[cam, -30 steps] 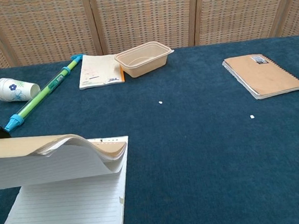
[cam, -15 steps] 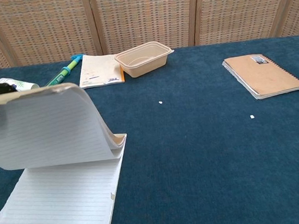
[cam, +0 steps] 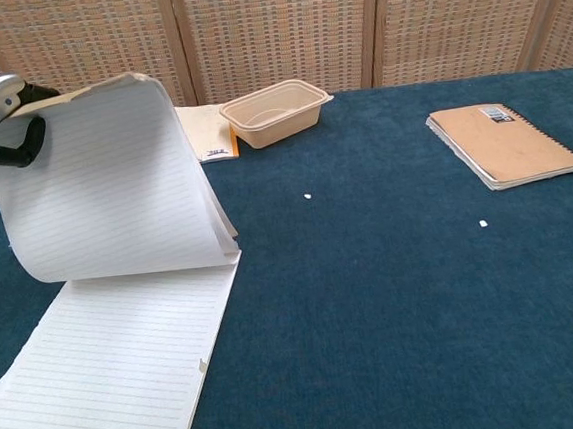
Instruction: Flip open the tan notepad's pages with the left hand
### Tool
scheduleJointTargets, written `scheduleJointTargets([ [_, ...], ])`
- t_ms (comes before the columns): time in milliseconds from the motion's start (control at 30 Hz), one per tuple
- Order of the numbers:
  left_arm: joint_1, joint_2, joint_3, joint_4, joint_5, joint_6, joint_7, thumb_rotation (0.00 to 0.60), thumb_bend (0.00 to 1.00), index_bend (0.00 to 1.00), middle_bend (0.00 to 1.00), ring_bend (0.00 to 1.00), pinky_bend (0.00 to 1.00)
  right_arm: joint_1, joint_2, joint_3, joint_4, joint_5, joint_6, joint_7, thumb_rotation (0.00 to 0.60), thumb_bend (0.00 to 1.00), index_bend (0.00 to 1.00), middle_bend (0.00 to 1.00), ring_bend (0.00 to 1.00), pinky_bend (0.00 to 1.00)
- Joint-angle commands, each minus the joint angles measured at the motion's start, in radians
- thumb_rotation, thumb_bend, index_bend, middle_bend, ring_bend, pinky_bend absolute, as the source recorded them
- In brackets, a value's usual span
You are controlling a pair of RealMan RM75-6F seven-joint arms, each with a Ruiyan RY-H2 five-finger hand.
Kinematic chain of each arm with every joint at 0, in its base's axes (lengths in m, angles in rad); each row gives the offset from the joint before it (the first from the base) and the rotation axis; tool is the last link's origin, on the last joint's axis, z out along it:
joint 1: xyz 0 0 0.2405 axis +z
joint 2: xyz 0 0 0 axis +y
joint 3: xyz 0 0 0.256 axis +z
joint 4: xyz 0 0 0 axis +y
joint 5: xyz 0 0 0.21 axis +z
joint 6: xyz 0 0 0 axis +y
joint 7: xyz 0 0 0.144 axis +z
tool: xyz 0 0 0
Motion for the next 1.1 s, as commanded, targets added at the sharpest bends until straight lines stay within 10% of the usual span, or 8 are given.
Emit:
scheduleJointTargets([
  [33,-0.064,-0.042,-0.048,0.101,-0.057,-0.059,-0.016,0.6,0.76,0.78,0.49,0.53,0.64,0.006,-0.006,0.0,0.008,0.009,-0.014,-0.005,0.6,0.14,0.07,0.0,0.0,0.02],
  [300,-0.154,-0.098,-0.064,0.272,-0.125,-0.171,0.007,0.6,0.54,0.55,0.29,0.36,0.52,0.019,-0.017,0.005,0.027,0.041,-0.052,-0.005,0.6,0.14,0.07,0.0,0.0,0.03],
  [633,-0.182,-0.183,-0.053,0.409,-0.193,-0.189,0.159,0.6,0.33,0.02,0.0,0.01,0.2,0.021,-0.019,0.005,0.029,0.042,-0.055,-0.006,0.6,0.14,0.07,0.0,0.0,0.03],
  [1100,-0.149,-0.198,-0.054,0.38,-0.227,-0.097,0.165,0.6,0.3,0.0,0.0,0.0,0.03,0.014,-0.011,0.007,0.027,0.037,-0.038,0.013,0.6,0.14,0.07,0.0,0.0,0.02],
])
